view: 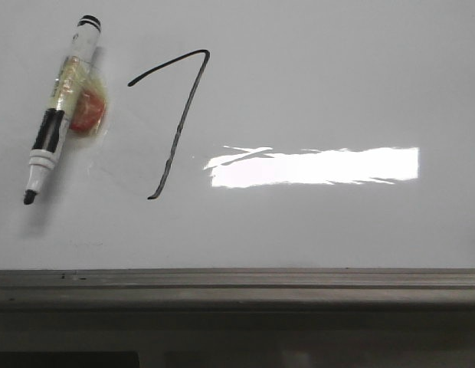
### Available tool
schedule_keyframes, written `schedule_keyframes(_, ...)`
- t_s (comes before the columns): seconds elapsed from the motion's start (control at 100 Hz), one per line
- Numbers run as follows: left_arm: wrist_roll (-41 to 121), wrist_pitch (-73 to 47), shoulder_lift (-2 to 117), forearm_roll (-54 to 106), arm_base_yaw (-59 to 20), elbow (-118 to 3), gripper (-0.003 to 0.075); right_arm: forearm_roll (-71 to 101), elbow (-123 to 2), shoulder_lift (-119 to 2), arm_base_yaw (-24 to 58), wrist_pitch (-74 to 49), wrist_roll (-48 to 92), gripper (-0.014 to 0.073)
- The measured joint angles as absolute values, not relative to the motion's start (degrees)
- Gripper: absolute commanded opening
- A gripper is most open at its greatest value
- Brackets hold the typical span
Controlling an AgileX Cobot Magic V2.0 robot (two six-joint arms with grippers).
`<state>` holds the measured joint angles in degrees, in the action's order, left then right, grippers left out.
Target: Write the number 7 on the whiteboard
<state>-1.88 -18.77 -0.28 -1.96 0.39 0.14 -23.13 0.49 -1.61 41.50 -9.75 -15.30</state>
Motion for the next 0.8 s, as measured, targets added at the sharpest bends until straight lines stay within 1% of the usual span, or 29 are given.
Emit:
schedule_keyframes(0.22,-1.9,-18.8,-0.3,-2.0,0.4,0.1,-0.0018,-18.3,0.5,-1.6,22.9,-6.1,-16.7,-0.0067)
schedule_keyframes(0.33,-1.9,-18.8,-0.3,-2.0,0.4,0.1,-0.0018,-17.2,0.5,-1.6,15.2,-1.9,-16.7,-0.0067)
schedule_keyframes(0.45,-1.9,-18.8,-0.3,-2.0,0.4,0.1,-0.0018,-15.1,0.5,-1.6,7.7,0.0,-16.8,-0.0067)
schedule_keyframes(0.59,-1.9,-18.8,-0.3,-2.0,0.4,0.1,-0.0018,-13.1,0.5,-1.6,1.8,0.0,-16.8,-0.0067)
schedule_keyframes(0.7,-1.9,-18.8,-0.3,-2.0,0.4,0.1,-0.0018,-12.7,0.5,-1.3,-0.4,0.0,-16.8,-0.0067)
schedule_keyframes(0.8,-1.9,-18.8,-0.3,-2.0,0.4,0.1,-0.0018,-12.2,0.5,0.0,-1.5,-3.1,-16.8,-0.0067)
